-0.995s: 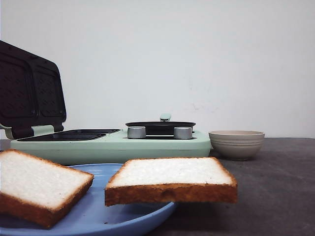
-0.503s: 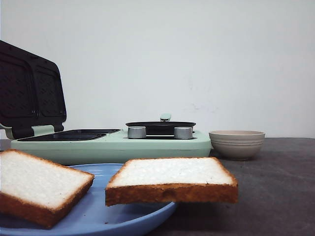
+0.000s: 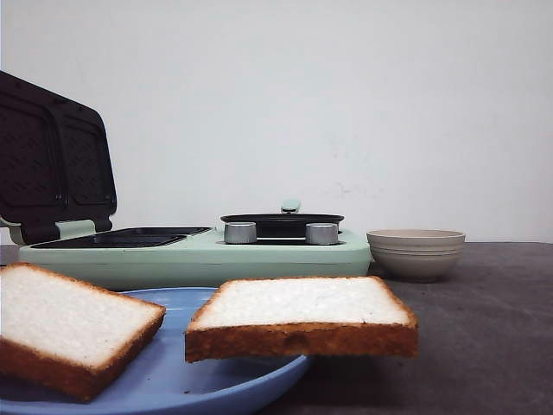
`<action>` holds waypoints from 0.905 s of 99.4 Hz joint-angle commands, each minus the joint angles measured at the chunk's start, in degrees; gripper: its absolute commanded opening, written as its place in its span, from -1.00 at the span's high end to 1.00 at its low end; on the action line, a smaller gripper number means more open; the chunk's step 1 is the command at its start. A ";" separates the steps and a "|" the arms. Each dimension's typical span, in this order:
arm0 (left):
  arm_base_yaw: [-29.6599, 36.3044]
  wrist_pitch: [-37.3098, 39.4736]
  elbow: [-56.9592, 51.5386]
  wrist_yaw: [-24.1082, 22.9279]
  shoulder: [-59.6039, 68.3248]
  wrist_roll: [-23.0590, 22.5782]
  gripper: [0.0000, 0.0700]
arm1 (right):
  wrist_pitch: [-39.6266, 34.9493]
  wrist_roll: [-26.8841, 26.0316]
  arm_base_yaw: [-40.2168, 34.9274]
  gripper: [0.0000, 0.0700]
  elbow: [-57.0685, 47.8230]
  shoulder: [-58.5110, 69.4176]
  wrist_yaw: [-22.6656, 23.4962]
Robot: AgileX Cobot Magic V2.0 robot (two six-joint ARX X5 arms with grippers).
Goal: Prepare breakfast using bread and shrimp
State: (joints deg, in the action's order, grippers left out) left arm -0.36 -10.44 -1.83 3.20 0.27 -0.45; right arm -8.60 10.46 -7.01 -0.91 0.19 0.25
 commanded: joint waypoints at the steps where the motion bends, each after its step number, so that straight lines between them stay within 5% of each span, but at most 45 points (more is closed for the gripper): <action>1: 0.00 -0.31 0.90 0.22 -0.09 0.00 0.56 | 0.52 -0.63 0.02 0.99 0.20 0.02 0.11; 90: 0.00 -0.28 0.90 0.22 -0.09 0.00 0.56 | 6.01 -2.99 0.02 0.99 0.20 0.02 -0.07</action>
State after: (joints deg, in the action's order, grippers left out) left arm -0.36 -10.44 -1.83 3.20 0.27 -0.45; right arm -3.53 8.49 -7.01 -0.91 0.19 0.21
